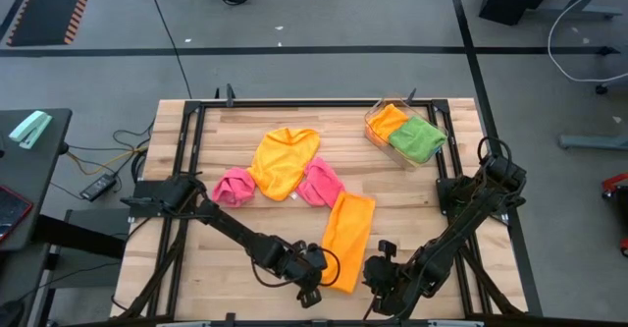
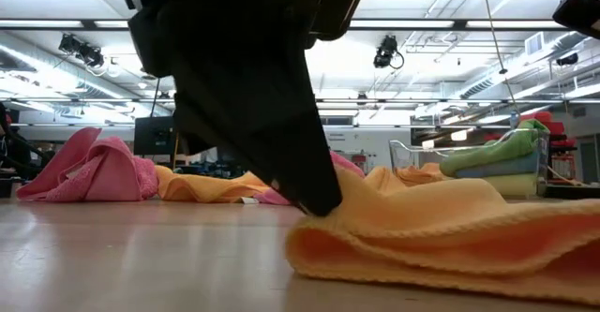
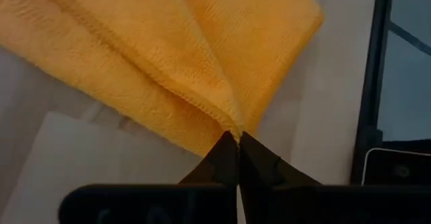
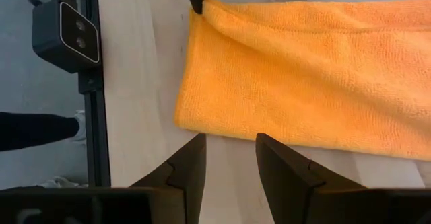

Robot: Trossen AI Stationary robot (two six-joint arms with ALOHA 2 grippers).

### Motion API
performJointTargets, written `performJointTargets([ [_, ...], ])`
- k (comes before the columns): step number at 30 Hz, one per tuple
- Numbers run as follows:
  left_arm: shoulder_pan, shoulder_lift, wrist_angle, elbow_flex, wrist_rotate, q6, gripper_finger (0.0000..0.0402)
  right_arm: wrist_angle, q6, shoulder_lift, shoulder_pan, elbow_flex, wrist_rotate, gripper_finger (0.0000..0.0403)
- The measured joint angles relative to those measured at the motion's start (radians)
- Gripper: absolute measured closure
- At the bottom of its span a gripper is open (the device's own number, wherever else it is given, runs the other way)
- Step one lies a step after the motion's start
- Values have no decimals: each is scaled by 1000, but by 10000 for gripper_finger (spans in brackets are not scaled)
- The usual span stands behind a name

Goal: Fold microfiber towels
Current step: Fold the bottom orange towel

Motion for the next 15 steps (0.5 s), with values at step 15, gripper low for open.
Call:
performJointTargets([
  [15,-5,-1,-36,0,39,-106,251,-6,-9,0,-44,0,-50,264],
])
